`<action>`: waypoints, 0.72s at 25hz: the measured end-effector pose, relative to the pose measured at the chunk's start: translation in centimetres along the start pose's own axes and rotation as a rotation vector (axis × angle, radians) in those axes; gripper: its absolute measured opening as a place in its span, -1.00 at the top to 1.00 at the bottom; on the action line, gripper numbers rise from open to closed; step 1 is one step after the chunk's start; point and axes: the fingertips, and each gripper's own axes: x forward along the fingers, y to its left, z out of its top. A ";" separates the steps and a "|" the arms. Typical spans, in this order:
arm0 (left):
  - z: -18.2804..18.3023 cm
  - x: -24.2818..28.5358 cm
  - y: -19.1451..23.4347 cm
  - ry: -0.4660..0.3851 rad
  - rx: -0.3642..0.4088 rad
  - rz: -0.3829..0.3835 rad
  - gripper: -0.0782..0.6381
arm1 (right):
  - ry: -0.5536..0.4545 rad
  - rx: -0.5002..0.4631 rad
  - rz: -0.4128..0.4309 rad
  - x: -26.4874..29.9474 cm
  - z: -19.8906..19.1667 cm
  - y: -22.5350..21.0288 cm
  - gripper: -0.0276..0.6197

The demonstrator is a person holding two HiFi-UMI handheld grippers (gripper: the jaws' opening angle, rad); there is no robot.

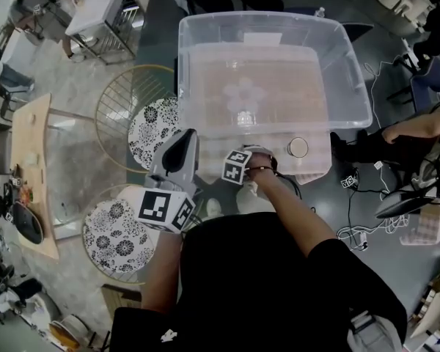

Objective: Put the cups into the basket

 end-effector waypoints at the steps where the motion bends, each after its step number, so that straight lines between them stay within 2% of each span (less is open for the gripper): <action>1: 0.0 0.0 0.0 -0.001 -0.001 0.001 0.76 | -0.006 0.004 0.000 0.0 0.0 0.0 0.75; 6: -0.3 0.0 0.0 -0.001 -0.011 -0.005 0.76 | -0.036 0.029 0.004 -0.4 -0.4 -0.1 0.78; 13: -0.4 0.4 -0.4 0.001 -0.016 -0.030 0.76 | -0.110 0.143 0.016 -1.7 -1.3 0.6 0.81; 18: -0.5 0.9 -0.5 0.002 -0.019 -0.047 0.76 | -0.177 0.157 0.013 -3.8 -1.1 1.2 0.81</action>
